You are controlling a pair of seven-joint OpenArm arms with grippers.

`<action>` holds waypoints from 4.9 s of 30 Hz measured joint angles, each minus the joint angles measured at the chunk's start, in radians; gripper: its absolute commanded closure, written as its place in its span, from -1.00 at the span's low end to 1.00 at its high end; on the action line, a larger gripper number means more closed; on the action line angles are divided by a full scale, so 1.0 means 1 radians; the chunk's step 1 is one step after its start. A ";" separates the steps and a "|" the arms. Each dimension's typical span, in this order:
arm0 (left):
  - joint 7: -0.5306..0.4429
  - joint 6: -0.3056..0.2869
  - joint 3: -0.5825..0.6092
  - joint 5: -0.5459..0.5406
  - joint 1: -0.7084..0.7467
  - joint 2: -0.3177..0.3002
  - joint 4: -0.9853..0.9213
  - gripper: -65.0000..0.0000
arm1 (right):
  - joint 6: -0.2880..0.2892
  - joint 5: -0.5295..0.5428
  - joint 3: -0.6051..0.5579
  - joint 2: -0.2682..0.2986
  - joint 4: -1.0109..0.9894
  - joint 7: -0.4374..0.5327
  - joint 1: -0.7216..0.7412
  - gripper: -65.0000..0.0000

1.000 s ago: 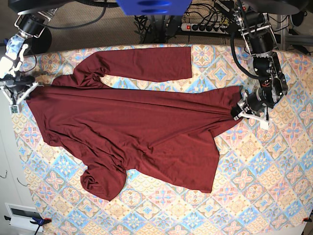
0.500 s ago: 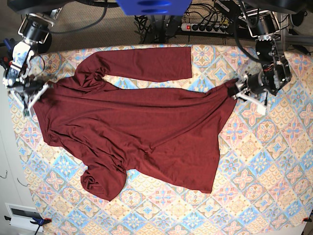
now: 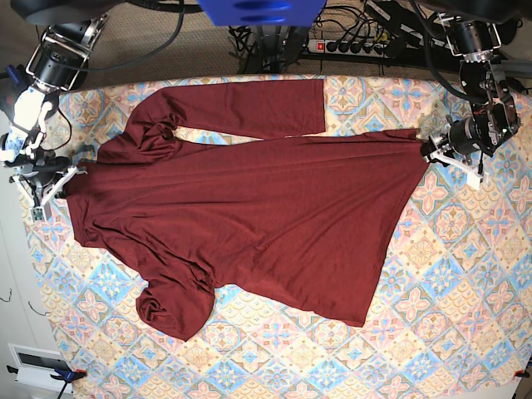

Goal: Layout the t-shirt on the table in an organized manner, then fold the t-shirt properly
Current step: 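Drag the grasped fabric with the left gripper away from the right gripper, then release and reach the left gripper back to the shirt sleeve, then grasp the sleeve with the left gripper and pull it outward, then regrasp the shirt edge with the left gripper closer to the shirt body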

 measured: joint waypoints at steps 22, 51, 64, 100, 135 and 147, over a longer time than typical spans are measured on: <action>0.020 -0.019 -0.067 -0.140 0.059 -0.022 0.064 -0.50 | 0.000 -0.015 -0.003 0.000 -0.002 -0.019 -0.010 1.00; 0.045 -0.039 0.410 -0.023 0.157 0.190 0.277 -0.60 | -0.001 -0.018 0.000 0.000 -0.001 -0.016 -0.010 1.00; -0.052 -0.044 0.552 -0.011 0.104 0.180 0.190 0.63 | 0.000 -0.014 0.057 0.000 -0.001 -0.016 -0.009 1.00; 0.106 -0.233 0.145 -0.404 0.339 -0.245 0.512 1.00 | 0.000 -0.077 0.069 0.003 -0.039 -0.005 -0.085 1.00; 0.080 -0.409 -0.010 -0.517 0.190 -0.130 0.465 1.00 | 0.000 -0.070 0.127 0.005 -0.036 0.039 -0.184 1.00; 0.074 -0.409 -0.010 -0.246 0.002 0.070 0.255 1.00 | 0.000 -0.070 0.127 0.005 -0.036 0.038 -0.183 1.00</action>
